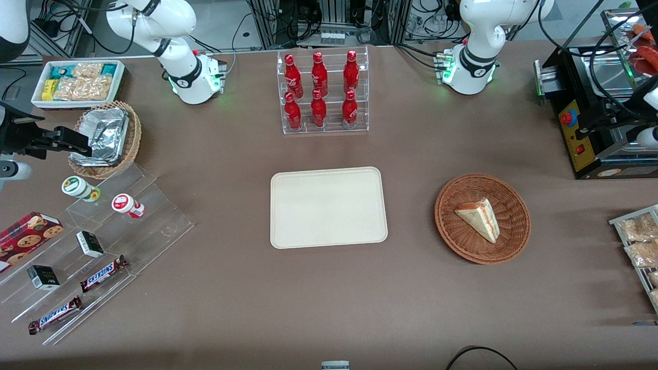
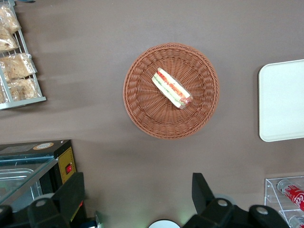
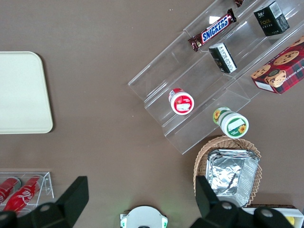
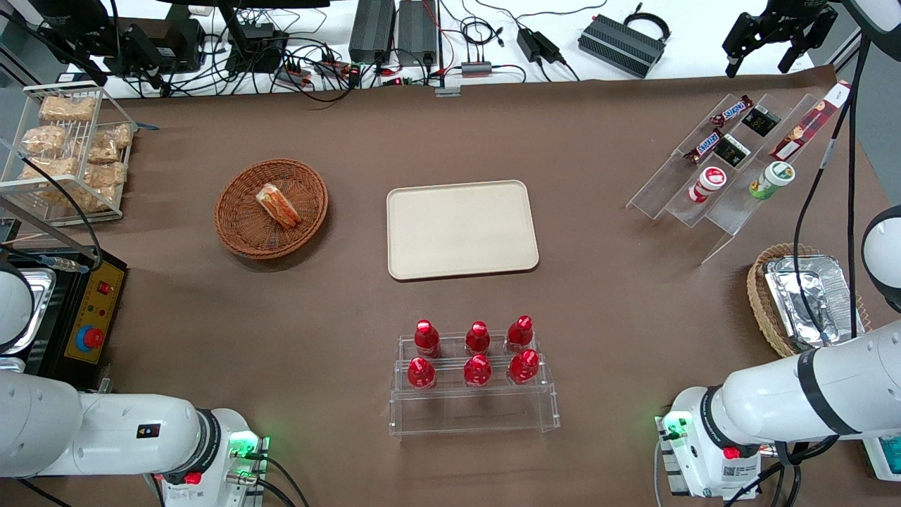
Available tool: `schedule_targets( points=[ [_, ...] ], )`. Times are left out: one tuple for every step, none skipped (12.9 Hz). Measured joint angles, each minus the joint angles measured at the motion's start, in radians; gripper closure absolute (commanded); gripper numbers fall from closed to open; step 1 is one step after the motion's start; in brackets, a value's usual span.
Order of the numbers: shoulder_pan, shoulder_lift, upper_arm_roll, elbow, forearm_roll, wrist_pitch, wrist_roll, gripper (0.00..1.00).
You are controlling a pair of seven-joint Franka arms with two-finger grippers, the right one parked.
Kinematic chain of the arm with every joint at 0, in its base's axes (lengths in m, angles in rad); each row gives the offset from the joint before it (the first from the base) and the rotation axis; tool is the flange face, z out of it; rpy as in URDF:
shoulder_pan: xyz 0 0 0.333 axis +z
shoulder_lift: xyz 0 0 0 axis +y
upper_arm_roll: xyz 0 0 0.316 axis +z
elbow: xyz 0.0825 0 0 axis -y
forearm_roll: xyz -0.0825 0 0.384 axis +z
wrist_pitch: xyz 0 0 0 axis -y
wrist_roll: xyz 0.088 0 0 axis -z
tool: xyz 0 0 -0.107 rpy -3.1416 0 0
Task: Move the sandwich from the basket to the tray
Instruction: 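Move the left gripper over the wrapped sandwich in the wicker basket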
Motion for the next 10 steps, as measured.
schedule_targets(
  points=[
    [0.0, 0.001, 0.0, 0.002, 0.0, 0.0, 0.001, 0.0],
    [0.0, 0.001, 0.0, 0.003, 0.0, 0.0, 0.002, 0.0],
    [0.0, 0.001, 0.0, 0.003, 0.0, 0.0, 0.002, 0.0],
    [0.0, 0.004, 0.0, 0.002, 0.0, 0.004, 0.002, 0.0],
    [0.0, 0.01, 0.0, -0.004, 0.0, 0.015, 0.001, 0.0],
    [0.0, 0.021, 0.0, -0.02, 0.0, 0.032, -0.007, 0.0],
    [-0.001, 0.031, 0.0, -0.047, 0.0, 0.065, -0.025, 0.0],
    [-0.003, 0.039, -0.001, -0.089, 0.0, 0.117, -0.045, 0.0],
    [-0.004, 0.045, -0.003, -0.137, 0.0, 0.174, -0.061, 0.0],
    [-0.004, 0.048, -0.004, -0.188, -0.001, 0.234, -0.069, 0.0]
  ],
)
